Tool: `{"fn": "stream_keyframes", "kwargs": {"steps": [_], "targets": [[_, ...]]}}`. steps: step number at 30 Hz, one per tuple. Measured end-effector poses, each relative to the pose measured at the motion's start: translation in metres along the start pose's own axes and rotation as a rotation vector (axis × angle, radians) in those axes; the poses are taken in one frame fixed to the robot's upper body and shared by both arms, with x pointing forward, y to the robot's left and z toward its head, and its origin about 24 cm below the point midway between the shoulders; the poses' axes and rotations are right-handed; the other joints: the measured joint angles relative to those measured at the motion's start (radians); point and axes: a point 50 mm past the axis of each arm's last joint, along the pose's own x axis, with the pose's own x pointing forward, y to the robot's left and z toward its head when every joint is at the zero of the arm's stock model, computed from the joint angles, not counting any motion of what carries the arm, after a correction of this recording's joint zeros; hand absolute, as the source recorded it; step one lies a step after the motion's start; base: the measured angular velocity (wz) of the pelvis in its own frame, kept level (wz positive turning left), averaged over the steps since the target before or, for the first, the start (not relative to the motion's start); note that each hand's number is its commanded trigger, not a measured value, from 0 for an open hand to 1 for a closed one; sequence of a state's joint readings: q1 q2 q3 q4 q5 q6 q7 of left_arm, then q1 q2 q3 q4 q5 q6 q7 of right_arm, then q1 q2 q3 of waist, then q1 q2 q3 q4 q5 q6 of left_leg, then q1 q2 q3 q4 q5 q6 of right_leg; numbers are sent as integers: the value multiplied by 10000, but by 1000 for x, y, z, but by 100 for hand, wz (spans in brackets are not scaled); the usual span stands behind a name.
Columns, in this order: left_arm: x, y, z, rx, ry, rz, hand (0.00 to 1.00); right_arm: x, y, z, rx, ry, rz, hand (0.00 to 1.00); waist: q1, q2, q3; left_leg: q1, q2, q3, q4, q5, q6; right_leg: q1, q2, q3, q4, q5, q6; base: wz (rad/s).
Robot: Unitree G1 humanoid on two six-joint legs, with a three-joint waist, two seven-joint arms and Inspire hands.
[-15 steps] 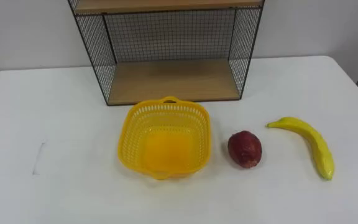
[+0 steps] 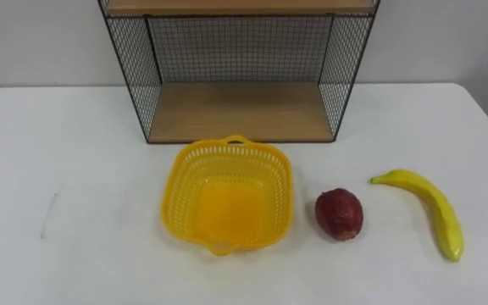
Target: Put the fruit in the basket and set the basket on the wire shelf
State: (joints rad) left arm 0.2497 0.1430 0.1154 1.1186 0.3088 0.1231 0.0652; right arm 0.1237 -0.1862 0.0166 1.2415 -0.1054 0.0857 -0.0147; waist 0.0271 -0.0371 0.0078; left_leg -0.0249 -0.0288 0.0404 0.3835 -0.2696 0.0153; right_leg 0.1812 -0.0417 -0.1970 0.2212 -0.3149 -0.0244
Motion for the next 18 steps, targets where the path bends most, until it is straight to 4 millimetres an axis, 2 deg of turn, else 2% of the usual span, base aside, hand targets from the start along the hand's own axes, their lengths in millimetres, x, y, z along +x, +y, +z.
{"fn": "stream_keyframes", "kwargs": {"steps": [5,8,10,14,16,17,18], "targets": [[0,3,2,-47,-61,406,0,-1,1,-13,1551,389,-299,0,-133,37,-4,21,-6,2,-23,3,6,1,67,49,-4,56,26,-1],[0,4,1,-222,-133,522,0,-2,6,-19,3640,624,-446,0,-242,75,6,109,1,40,-73,5,9,73,64,33,-32,57,25,-2],[0,3,-1,-457,-73,570,0,-2,9,-27,5523,917,-473,0,-249,156,-27,204,27,165,-82,1,8,162,65,118,-112,59,24,-10],[0,5,1,-679,-98,650,0,-3,10,-34,7564,1198,-469,0,-317,270,-26,248,61,295,-170,1,8,130,82,300,-154,99,24,-11],[-1,6,-7,-822,106,833,0,-4,9,-38,9490,1350,-561,0,-332,273,-23,349,72,414,-224,1,8,180,74,329,-150,103,24,-11],[-1,6,-8,-852,130,894,0,-4,8,-38,10061,1362,-617,0,-391,272,-22,349,72,419,-229,2,8,182,76,333,-153,103,23,-3],[-1,7,-9,-1020,176,997,0,-4,6,-37,11351,1345,-736,0,-523,259,-20,344,68,422,-241,2,8,173,76,334,-151,104,24,0]]}}
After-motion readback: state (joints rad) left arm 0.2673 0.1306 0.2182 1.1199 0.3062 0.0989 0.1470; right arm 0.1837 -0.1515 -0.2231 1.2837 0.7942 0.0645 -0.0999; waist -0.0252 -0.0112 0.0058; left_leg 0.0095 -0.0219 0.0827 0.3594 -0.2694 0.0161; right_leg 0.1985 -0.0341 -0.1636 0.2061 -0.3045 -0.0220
